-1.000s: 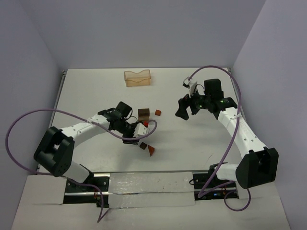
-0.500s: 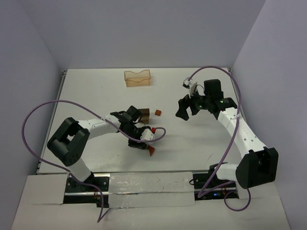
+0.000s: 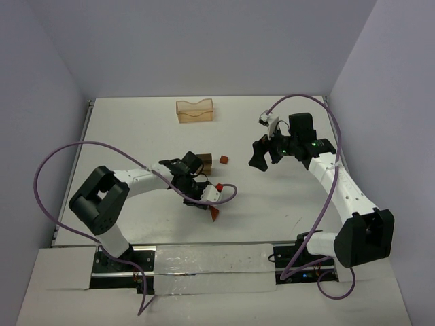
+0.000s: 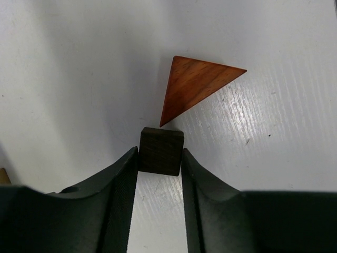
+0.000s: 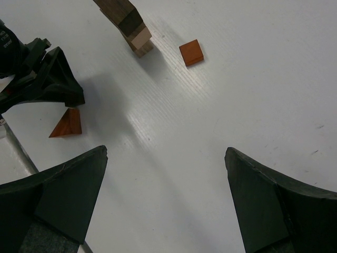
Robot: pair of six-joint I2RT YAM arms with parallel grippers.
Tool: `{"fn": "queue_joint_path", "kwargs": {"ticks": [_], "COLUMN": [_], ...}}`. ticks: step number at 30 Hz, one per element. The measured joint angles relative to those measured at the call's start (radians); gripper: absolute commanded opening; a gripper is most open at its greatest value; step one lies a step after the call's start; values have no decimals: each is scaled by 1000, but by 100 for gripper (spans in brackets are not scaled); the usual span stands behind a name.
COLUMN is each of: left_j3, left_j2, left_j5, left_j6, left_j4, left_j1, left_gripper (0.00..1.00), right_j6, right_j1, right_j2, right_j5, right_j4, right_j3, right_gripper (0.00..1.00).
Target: Build the wood block tower
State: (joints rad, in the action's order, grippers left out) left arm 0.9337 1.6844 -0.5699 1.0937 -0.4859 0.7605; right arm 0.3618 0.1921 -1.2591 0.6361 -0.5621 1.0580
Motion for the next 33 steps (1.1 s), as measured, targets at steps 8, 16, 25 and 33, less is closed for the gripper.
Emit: {"fn": "queue_joint_path", "kwargs": {"ticks": [8, 16, 25, 33], "left_j3": [0, 98, 369, 470], "left_j2": [-22, -124, -134, -39], "left_j5": [39, 27, 15, 19], "left_j6": [5, -34, -96, -139], "left_j4": [-22, -158, -234, -242], "left_j1": [-1, -60, -237, -265], "left_gripper": [22, 19, 20, 23], "right_j6": [3, 3, 3, 3], "right_j1": [0, 0, 0, 0], "right_j2": [0, -1, -8, -8], "right_j5": [1, 5, 12, 12], "right_j4": [0, 0, -1, -1], "right_j3": [0, 0, 0, 0], "right_gripper": [100, 100, 100, 100]}}
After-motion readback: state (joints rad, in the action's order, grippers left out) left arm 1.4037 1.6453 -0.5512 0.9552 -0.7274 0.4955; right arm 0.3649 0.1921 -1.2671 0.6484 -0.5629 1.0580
